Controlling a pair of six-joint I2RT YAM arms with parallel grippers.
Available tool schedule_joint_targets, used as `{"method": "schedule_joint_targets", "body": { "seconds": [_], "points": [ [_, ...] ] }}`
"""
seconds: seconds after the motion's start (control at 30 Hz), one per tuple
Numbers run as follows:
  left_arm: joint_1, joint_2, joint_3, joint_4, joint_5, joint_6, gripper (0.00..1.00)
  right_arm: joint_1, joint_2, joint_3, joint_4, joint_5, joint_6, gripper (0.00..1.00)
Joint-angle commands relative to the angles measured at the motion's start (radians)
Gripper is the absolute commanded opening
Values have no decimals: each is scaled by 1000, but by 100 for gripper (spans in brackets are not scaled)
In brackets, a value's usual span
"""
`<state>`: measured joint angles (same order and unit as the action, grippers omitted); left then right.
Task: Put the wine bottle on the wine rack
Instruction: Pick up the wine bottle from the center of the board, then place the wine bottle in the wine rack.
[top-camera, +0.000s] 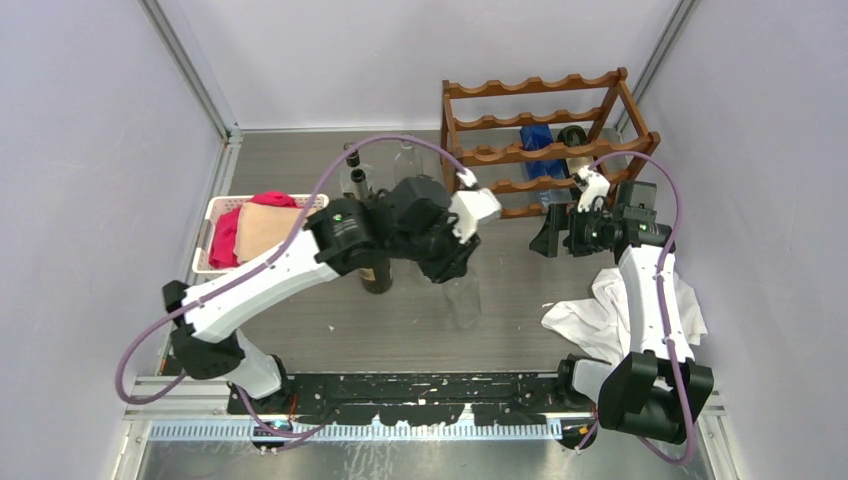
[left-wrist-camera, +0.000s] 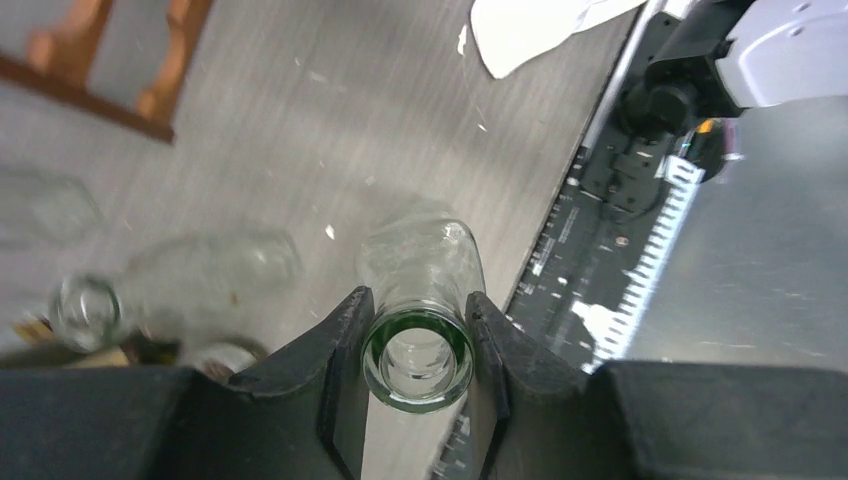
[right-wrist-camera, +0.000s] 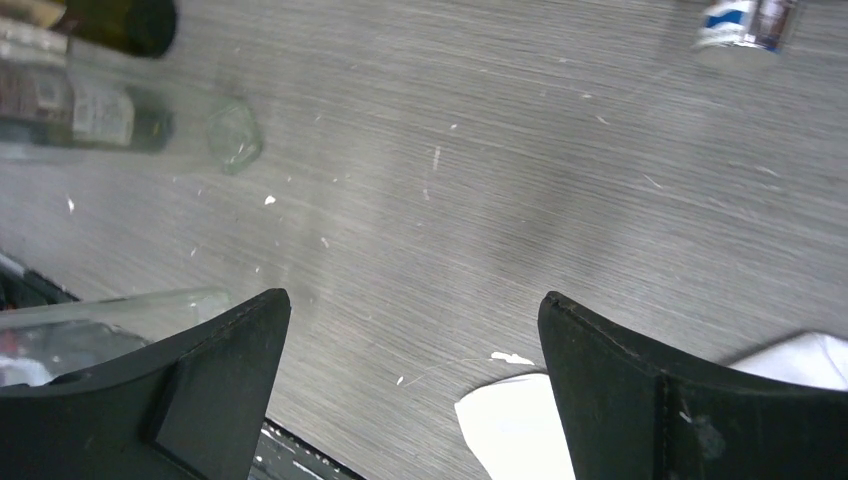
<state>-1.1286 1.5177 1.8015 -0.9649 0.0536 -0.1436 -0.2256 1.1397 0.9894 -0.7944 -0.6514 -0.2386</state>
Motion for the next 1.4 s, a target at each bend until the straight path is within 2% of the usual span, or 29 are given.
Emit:
{"method": "schedule_joint_targets", "body": {
  "seconds": [0.0, 0.23, 0.53, 0.6, 0.77, 1.03, 1.37],
  "points": [
    [-88, 66, 92, 169, -92, 301, 0, -37, 2, 42, 83, 69, 117, 100],
    [-164, 207, 152, 273, -216, 624, 0, -55, -8, 33, 129, 136, 178, 100],
    [-165, 302, 52, 622, -273, 973, 0, -75, -9, 28, 160, 196, 223, 100],
    [-162, 332, 64, 656, -290, 1031, 0, -83, -10, 26, 170, 226, 238, 100],
    [-150, 400, 108, 690, -293, 1075, 0, -98, -9, 29, 180, 258, 292, 100],
    [-138, 473, 137, 760, -360, 1119, 0, -101, -6, 28, 185, 256, 297, 100],
    [-109, 538, 174, 789, -379, 1150, 0, -101, -4, 28, 184, 253, 297, 100]
  ]
}}
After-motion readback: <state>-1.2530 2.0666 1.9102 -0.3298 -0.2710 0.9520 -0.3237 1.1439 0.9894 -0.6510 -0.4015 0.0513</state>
